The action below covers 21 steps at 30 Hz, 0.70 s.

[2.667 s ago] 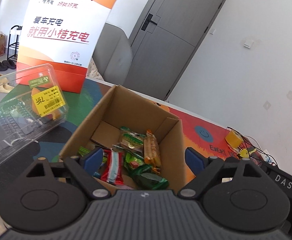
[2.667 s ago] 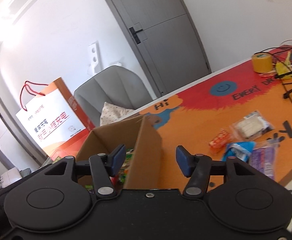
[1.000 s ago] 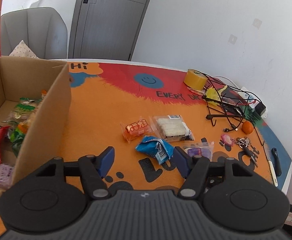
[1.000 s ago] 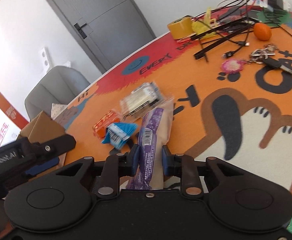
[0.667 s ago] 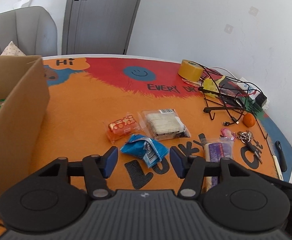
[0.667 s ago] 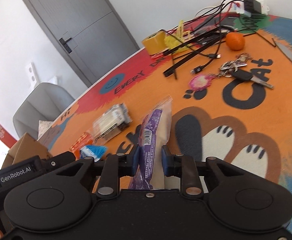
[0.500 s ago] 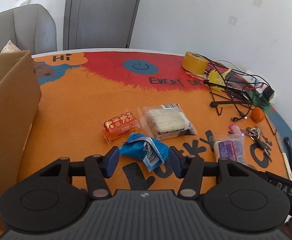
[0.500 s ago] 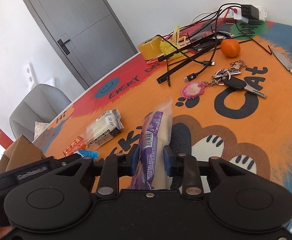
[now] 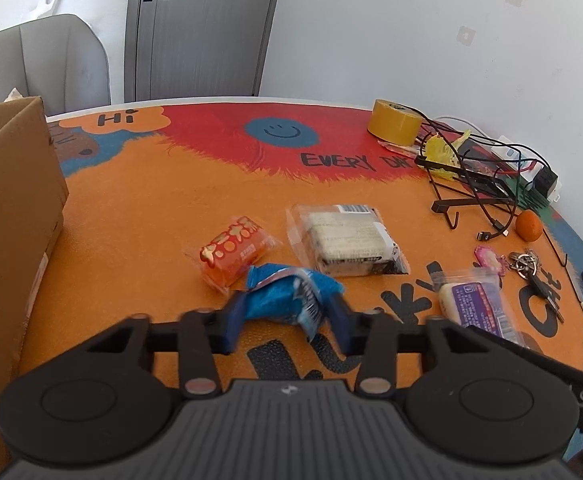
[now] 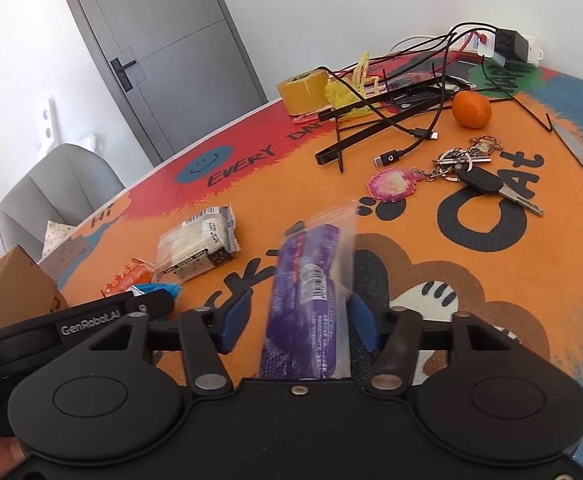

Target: Organize snacks

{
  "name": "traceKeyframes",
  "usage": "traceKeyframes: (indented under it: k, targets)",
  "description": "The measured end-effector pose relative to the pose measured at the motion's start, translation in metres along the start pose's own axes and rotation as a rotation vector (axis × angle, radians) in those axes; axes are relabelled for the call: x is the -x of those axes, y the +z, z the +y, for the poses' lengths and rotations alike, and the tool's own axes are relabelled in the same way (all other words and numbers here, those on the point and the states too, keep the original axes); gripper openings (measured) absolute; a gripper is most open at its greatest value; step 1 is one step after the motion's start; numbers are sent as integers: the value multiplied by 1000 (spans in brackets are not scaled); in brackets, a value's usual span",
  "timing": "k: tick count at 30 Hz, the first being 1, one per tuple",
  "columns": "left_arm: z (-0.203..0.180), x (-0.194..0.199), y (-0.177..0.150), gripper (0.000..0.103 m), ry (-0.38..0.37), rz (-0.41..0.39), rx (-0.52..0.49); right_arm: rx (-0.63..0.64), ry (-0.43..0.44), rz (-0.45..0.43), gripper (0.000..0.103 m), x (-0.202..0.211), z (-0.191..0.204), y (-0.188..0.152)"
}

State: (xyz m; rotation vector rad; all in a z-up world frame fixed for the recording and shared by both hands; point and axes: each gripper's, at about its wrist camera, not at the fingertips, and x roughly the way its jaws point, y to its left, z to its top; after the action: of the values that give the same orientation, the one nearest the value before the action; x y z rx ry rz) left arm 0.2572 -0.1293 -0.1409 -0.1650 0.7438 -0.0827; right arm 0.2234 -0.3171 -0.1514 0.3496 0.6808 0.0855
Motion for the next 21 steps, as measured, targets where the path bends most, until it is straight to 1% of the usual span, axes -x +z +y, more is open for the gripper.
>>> traceKeyframes:
  k: [1,2,4,8,9,10,12,17,19,21]
  targets:
    - [2,1,0,33,-14,3,8,3,-6,2,40,0,-1,1]
    - [3,2,1,29,-24,6,16,-5,2,8,35,0,-3,2]
    - [4,5,1,25,-35,5,21,-37,20,17,33,1,-8,3]
    - [3,18,0,16,-57,-17,15,-54,29,17,29,6,-9,0]
    - [3,20,0,3,-59,-20,12,-63,35,15,29,7,-10,0]
    - [3,21,0,0,-57,-12,10,-67,38,11,28,8,-10,0]
    - [6,23,1,0,-68,-3,31,-64,39,8,28,9,-9,0]
    - [6,35,-1,0,-60,-24,21,-60,55,-12,27,18,-5,2]
    - [4,38,0,2,-45,-35,19,-64,59,-23,27,22,-6,2]
    - [3,37,1,5,-53,-32,14,-67,49,-34,27,25,-8,2]
